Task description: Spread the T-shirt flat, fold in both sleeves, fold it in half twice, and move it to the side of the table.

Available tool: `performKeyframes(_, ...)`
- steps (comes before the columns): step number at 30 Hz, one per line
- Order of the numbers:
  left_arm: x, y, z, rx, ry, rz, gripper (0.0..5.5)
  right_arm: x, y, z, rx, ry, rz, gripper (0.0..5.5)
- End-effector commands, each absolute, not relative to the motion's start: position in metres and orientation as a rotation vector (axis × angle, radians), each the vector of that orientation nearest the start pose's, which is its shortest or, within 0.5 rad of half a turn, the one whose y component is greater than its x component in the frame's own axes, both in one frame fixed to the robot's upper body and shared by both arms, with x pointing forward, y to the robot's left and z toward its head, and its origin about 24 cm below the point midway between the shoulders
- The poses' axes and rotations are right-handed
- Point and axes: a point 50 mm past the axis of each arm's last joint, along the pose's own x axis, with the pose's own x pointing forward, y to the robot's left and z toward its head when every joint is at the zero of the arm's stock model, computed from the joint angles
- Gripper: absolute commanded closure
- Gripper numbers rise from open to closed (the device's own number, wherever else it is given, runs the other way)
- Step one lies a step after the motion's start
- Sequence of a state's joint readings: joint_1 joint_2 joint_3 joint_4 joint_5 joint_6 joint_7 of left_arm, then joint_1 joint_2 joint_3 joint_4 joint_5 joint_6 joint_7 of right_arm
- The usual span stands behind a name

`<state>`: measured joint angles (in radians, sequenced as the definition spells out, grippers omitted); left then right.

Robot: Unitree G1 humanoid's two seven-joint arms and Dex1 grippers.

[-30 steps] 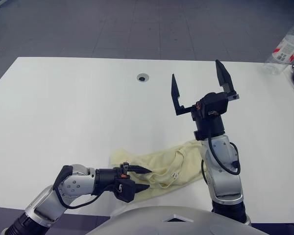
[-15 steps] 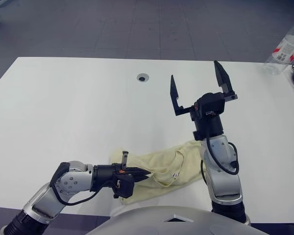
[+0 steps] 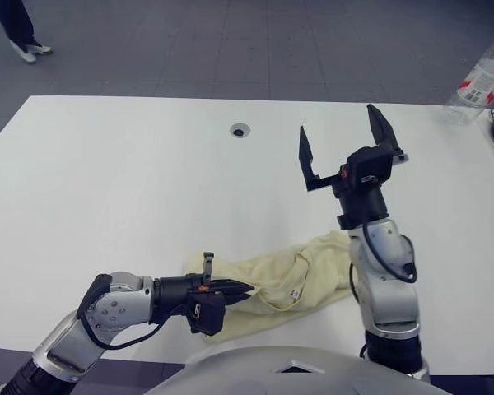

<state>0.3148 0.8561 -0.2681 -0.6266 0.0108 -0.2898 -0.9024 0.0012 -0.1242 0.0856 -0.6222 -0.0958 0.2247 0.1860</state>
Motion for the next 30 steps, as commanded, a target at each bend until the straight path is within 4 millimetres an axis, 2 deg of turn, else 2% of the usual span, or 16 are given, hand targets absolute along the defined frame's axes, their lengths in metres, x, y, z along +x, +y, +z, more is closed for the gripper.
performKeyframes(1, 0.11, 0.136, 0.108, 0.731, -0.106, -1.583, 5.48, 0.227, -0.161, 0.167, -0.324, -0.282, 0.436, 0.1)
performKeyframes(4, 0.099, 0.133, 0.104, 0.688, -0.051, -1.641, 5.48, 0.225, -0.173, 0.167, -0.423, -0.186, 0.672, 0.1)
performKeyframes(9, 0.09, 0.132, 0.074, 0.722, 0.128, -1.698, 5.48, 0.229, -0.196, 0.153, -0.519, 0.076, 1.05, 0.1)
performKeyframes(14, 0.092, 0.132, 0.054, 0.763, 0.242, -1.716, 5.48, 0.226, -0.21, 0.141, -0.653, 0.26, 1.255, 0.1)
performKeyframes(17, 0.091, 0.137, 0.038, 0.768, 0.348, -1.755, 5.48, 0.224, -0.205, 0.132, -0.72, 0.315, 1.333, 0.1)
performKeyframes(21, 0.082, 0.131, 0.027, 0.683, 0.437, -1.859, 5.48, 0.231, -0.193, 0.118, -0.748, 0.37, 1.408, 0.1)
performKeyframes(30, 0.084, 0.127, 0.013, 0.683, 0.516, -1.925, 5.48, 0.234, -0.178, 0.096, -0.594, 0.519, 1.548, 0.1)
